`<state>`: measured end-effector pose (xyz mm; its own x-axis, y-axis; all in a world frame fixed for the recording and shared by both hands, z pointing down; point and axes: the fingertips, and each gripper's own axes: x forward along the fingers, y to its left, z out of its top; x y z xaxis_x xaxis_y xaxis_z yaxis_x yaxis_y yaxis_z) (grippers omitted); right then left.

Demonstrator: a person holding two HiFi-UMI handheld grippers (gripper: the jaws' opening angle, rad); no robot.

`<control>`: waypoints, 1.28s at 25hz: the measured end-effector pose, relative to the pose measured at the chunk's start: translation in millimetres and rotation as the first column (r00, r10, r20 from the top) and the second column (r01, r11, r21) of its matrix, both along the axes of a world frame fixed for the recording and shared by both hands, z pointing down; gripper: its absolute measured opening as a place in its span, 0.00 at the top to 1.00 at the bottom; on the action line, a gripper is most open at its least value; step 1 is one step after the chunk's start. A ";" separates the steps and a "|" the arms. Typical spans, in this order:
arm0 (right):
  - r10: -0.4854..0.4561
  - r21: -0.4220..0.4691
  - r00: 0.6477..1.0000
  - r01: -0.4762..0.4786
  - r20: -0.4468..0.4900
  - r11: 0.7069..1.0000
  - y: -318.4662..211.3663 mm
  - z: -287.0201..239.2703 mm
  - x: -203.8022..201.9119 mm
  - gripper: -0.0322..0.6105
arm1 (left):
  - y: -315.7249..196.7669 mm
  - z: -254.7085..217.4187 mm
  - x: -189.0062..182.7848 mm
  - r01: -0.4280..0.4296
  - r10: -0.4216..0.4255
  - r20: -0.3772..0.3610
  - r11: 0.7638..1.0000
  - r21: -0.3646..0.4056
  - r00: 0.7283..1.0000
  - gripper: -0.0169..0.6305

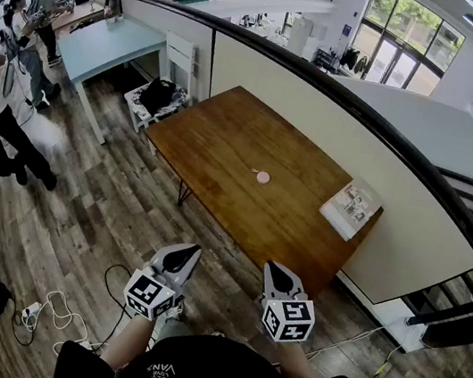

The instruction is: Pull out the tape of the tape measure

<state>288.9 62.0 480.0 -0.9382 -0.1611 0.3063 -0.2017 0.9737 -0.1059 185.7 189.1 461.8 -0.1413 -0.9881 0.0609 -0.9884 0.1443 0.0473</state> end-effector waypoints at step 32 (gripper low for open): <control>0.248 -0.057 0.968 -0.246 0.040 0.968 -37.6 16.4 -154.2 0.61 | -67.3 22.5 -177.4 -0.292 0.289 -0.077 0.956 -0.019 0.954 0.62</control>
